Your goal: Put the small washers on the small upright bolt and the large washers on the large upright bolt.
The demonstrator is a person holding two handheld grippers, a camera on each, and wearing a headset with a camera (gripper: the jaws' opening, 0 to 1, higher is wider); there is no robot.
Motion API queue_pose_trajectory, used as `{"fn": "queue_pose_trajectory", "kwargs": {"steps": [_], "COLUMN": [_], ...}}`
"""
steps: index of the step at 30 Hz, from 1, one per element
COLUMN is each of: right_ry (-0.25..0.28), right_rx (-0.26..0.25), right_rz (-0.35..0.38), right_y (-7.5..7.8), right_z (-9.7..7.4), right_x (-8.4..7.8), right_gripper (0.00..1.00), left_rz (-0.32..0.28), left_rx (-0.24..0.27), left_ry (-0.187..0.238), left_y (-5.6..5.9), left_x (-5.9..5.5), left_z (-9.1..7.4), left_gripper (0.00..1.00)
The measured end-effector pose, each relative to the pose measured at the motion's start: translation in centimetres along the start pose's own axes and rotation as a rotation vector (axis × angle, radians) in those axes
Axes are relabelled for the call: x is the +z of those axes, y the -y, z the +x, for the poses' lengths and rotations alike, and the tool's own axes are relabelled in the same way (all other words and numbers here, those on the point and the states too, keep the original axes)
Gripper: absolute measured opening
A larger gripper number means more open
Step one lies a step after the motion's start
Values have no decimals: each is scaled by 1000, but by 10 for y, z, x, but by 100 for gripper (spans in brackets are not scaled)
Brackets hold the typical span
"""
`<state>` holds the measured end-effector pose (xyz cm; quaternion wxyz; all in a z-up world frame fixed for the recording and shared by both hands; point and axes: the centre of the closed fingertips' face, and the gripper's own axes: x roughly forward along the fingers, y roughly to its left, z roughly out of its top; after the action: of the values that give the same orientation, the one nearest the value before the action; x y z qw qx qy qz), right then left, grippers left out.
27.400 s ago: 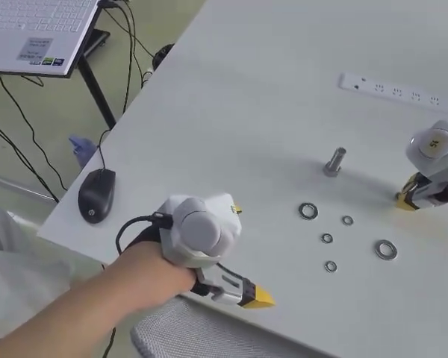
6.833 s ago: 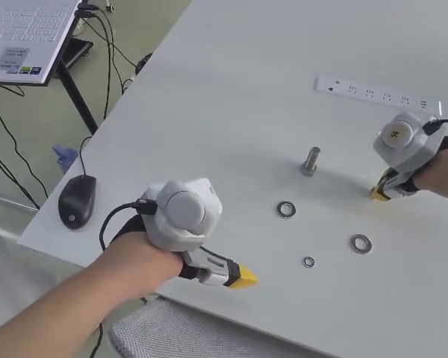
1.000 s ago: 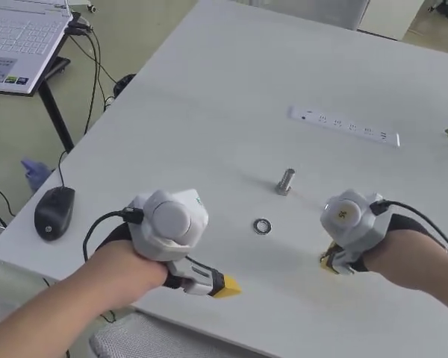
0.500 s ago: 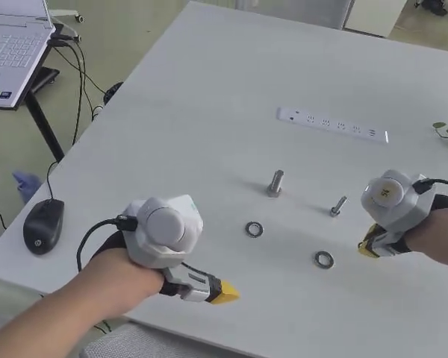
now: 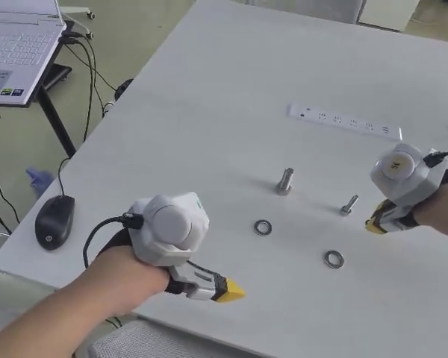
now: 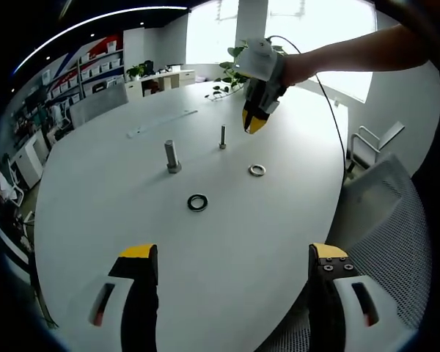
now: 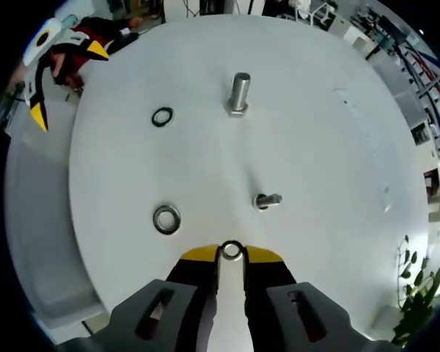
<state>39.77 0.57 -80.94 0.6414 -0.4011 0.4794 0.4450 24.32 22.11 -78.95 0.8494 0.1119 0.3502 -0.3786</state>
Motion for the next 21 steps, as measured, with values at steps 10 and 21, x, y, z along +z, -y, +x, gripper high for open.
{"fn": "queue_pose_trajectory", "kwargs": {"steps": [10,21], "right_ry": [44,44], "right_rx": [-21,-10], "right_rz": [8,-21], "right_y": [30,30], "right_z": [-9,5], "right_x": [24,35], "right_gripper": [13,13], "left_rz": [-9,-24], "left_rx": [-1,9], "left_ry": [0,-4], "left_y": [0,-4], "left_x": [-1,-4], "left_z": [1,0], "left_gripper": [84,83]}}
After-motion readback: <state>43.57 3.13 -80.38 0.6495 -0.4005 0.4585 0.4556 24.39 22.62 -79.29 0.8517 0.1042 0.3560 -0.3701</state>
